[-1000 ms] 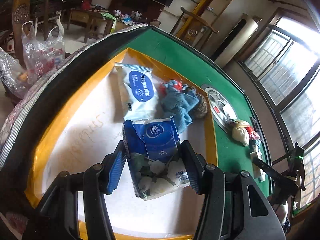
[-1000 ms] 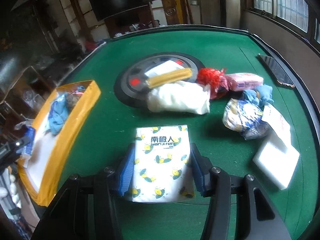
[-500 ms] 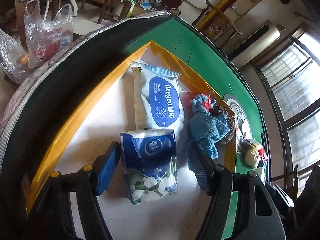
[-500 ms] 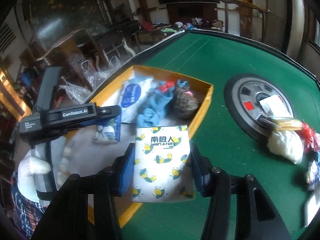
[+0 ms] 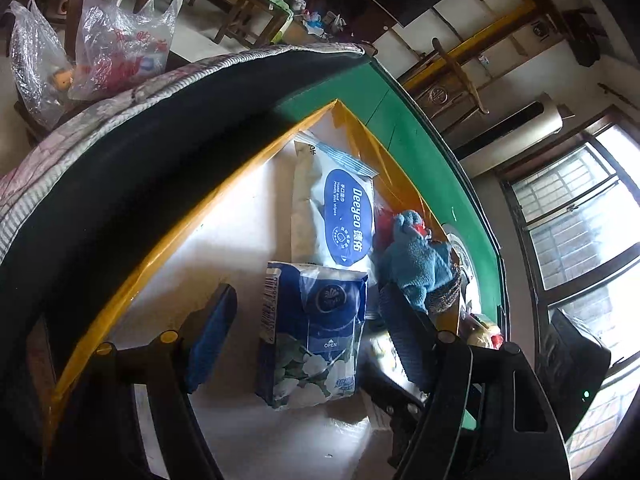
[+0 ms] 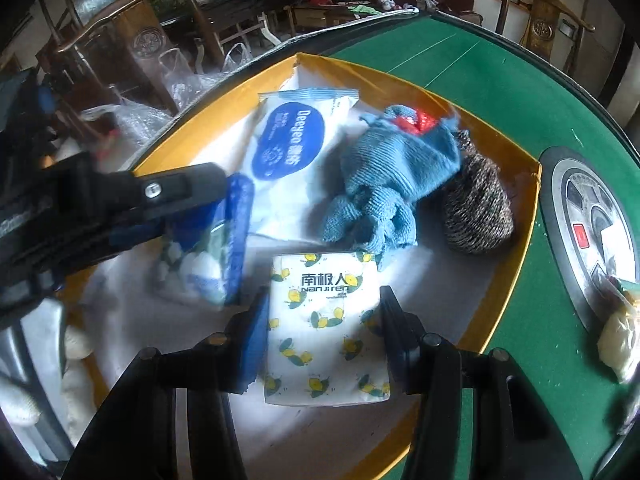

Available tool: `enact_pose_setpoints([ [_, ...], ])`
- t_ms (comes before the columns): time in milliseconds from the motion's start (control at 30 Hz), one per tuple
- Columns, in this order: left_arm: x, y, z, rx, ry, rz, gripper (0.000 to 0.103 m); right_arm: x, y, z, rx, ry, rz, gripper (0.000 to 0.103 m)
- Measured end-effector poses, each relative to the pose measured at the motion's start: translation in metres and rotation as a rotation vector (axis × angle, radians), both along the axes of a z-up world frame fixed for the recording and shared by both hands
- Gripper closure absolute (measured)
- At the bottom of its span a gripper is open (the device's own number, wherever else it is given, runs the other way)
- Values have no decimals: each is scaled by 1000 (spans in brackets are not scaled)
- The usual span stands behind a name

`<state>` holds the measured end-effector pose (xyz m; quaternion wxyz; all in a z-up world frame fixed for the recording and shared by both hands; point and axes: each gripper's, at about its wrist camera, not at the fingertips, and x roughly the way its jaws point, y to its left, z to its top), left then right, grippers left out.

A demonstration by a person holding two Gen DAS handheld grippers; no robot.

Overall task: Organize soft objects
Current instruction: 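Carry both tissue packs into the box and open both tools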

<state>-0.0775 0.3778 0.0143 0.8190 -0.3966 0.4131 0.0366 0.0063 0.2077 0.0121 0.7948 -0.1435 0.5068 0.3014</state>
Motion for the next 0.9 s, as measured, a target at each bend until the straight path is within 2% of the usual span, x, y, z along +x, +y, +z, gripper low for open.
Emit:
enact_pose_setpoints([
  [133, -2, 5, -2, -38, -16, 7, 27, 5, 2, 1, 16, -35, -8, 51],
  [233, 0, 5, -2, -60, -17, -18, 27, 3, -10, 13, 124, 3, -19, 46],
  [300, -1, 7, -1, -101, -37, -34, 27, -4, -24, 29, 185, -10, -24, 43],
  [367, -9, 4, 10, -85, -74, -32, 27, -14, -45, 44, 228, -39, -31, 39],
  [533, -38, -16, 50, -12, -172, -33, 27, -27, -124, 66, 289, -124, -126, 35],
  [633, -56, -38, 69, 27, -230, -28, 22, -22, -186, 68, 286, -183, -252, 35],
  [700, -64, -54, 75, 30, -260, -44, 22, -14, -226, 65, 299, -182, -345, 35],
  [800, -70, -88, 81, 54, -279, -116, 22, -9, -293, 59, 351, -172, -497, 35],
  [900, -69, -126, 87, 112, -284, -211, 22, -9, -351, 61, 394, -186, -622, 35],
])
